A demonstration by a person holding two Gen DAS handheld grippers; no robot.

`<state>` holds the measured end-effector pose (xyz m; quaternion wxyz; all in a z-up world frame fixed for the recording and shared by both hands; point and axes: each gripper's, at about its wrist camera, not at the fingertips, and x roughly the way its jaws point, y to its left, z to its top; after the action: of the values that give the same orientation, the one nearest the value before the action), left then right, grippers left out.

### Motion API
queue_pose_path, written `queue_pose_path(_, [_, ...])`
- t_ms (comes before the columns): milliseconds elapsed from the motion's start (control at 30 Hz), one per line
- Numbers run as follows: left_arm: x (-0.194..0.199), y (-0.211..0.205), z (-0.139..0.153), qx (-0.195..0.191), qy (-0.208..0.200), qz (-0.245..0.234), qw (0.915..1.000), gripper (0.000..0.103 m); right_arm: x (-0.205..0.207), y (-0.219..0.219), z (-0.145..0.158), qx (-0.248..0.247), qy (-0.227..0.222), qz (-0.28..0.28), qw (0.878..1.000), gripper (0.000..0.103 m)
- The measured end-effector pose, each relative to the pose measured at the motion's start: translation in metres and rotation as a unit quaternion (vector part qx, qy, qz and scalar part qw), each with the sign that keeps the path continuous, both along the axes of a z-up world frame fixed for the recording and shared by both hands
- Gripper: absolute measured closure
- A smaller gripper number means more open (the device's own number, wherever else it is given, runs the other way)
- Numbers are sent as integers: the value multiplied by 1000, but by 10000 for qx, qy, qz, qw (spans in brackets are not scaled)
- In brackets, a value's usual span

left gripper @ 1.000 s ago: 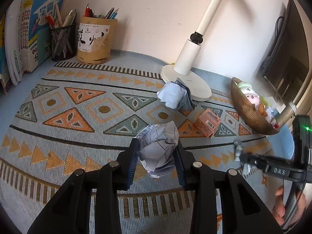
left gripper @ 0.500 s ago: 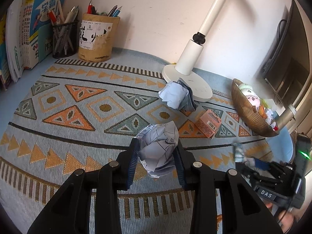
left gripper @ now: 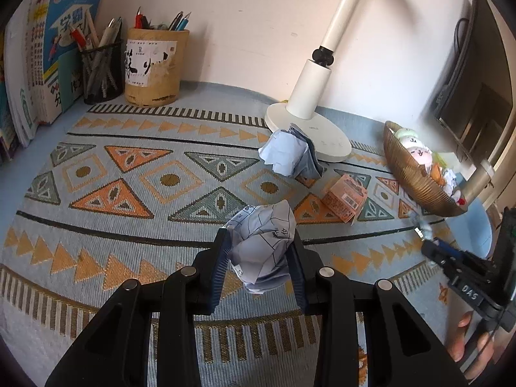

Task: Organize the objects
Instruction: 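Lift the paper wad and plaid bow and carry them toward the glass bowl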

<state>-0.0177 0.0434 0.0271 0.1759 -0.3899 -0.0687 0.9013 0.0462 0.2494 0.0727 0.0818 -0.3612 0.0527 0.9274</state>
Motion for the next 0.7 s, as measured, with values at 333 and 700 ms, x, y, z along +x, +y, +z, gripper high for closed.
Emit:
queue_pose_path(333, [5, 11, 0, -442, 154, -9, 9989, 71, 1, -2, 1, 140, 91, -36, 9999, 74])
queue_pose_path(700, [2, 5, -1, -293, 73, 120, 9995, 71, 7, -8, 5, 179, 268, 135, 9994, 74])
